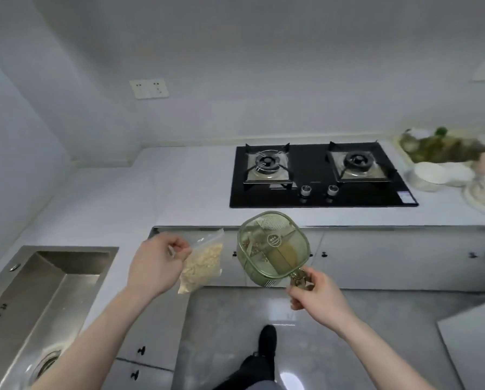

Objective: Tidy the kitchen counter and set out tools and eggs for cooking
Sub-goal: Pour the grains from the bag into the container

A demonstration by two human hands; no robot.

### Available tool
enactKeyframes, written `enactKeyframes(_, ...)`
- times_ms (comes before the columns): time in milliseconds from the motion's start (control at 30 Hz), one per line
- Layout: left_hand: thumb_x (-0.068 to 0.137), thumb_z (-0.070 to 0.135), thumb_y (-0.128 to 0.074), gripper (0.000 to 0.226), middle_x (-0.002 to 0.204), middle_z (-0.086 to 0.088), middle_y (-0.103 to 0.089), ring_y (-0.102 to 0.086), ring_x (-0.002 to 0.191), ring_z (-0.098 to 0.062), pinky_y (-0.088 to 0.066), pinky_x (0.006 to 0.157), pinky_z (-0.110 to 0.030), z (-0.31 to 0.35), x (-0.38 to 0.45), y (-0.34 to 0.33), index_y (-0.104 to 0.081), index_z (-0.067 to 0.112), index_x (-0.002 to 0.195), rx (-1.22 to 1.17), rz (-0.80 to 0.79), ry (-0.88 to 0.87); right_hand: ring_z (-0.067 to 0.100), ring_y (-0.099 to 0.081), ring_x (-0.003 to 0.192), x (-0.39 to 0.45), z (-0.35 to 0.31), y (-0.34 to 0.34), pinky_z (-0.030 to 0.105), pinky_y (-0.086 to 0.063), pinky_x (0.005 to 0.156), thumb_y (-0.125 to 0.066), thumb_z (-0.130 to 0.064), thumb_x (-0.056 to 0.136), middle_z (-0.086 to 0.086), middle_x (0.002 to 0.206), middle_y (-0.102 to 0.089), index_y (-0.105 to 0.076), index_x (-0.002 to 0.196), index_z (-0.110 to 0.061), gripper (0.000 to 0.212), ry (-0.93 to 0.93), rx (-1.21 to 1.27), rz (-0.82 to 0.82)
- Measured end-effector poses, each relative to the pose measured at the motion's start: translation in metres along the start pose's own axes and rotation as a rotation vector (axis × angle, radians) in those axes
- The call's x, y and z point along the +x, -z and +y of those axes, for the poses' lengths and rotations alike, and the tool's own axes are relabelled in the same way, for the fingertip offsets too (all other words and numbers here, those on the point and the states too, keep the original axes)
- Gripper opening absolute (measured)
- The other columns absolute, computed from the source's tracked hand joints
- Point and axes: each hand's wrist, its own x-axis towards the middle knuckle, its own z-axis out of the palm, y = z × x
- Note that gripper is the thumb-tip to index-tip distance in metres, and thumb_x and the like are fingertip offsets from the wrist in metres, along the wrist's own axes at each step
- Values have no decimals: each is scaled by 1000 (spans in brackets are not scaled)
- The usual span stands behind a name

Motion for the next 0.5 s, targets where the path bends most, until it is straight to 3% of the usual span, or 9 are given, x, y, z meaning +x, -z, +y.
enactKeyframes(133,86,24,-75,16,83,16,-68,-61,79,-11,-42,69,-29,57,46,-44,-67,32,75,-34,-68,-121,23,-73,61,14,20,49,41,-61,75,-69,-8,85,5,77,-66,-64,88,-11,6,-53,75,127)
enactKeyframes(267,87,25,-75,17,82,17,-68,-55,66,-4,-41,62,-27,116,93,-90,-68,35,75,-91,-133,-233,21,-71,59,39,37,98,50,-62,78,-69,-9,84,6,75,-68,-66,86,-13,5,-84,124,241)
enactKeyframes(500,86,22,-76,18,79,16,-68,-59,75,-2,-43,66,-27,209,163,-151,-70,35,75,-166,-240,-333,20,-68,58,88,41,180,49,-63,79,-66,-2,83,-1,73,-64,-66,90,-5,8,-124,192,368)
